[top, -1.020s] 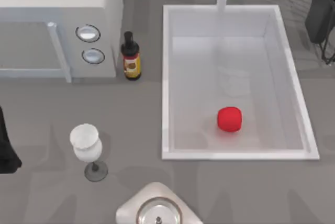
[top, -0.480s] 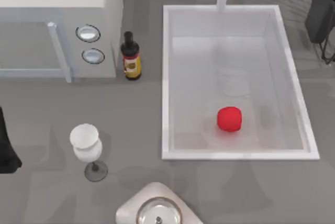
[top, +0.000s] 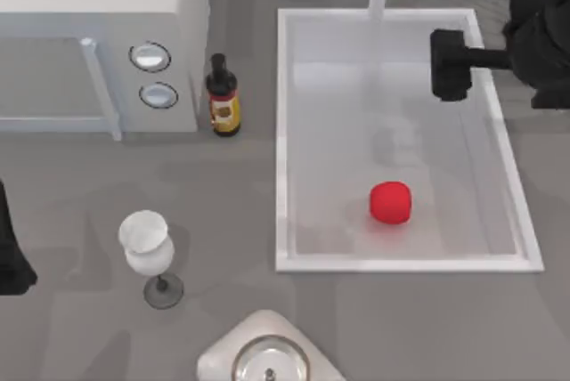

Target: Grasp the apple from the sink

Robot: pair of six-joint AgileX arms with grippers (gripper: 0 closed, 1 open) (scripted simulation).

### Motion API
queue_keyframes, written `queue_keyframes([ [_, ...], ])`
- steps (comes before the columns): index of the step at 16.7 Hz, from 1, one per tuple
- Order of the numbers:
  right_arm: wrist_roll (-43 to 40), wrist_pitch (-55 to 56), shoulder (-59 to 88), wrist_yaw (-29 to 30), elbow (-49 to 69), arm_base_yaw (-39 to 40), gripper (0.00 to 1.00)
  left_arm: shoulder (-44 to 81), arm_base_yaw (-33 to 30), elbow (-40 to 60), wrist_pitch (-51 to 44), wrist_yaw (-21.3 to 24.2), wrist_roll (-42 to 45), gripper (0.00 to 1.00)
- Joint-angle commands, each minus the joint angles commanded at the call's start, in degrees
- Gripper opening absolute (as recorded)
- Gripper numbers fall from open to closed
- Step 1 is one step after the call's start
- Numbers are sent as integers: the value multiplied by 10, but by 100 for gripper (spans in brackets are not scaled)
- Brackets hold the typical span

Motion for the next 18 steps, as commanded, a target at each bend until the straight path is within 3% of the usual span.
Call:
queue_keyframes([
  [8, 61, -151, 299, 1, 246, 58, 100, 0, 0, 0, 0, 0, 0, 100],
  [18, 67, -159, 339, 0, 268, 62, 100, 0, 0, 0, 0, 0, 0, 100],
])
